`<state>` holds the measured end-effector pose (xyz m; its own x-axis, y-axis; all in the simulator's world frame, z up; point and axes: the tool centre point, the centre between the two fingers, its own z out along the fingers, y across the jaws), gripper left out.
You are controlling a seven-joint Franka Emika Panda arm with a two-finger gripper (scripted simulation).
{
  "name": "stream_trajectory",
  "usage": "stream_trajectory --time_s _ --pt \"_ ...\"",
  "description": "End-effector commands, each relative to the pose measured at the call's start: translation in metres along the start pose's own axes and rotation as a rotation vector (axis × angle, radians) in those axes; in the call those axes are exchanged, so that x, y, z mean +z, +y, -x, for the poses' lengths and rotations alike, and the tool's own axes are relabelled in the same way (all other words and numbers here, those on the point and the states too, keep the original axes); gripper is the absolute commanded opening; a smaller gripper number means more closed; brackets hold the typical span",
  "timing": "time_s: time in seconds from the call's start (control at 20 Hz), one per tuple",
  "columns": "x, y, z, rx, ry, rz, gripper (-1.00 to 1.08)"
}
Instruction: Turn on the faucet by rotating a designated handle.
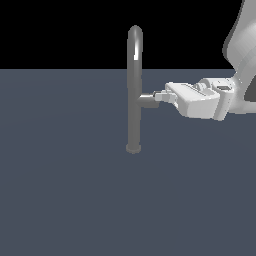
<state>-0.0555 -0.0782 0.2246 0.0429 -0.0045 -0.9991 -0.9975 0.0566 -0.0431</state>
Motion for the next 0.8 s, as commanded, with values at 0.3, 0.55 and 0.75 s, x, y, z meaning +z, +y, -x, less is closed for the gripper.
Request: stream_trajectory --time_s 0.3,0.55,0.75 --pt "0.0 0.002 -0.025 0.003 -0.003 0.001 -1.0" --pt "0.0 -0.001 -0.051 0.024 -0.002 -0.002 -1.0" --pt "0.0 -0.003 -0.072 0.041 -0.002 -0.004 -1.0"
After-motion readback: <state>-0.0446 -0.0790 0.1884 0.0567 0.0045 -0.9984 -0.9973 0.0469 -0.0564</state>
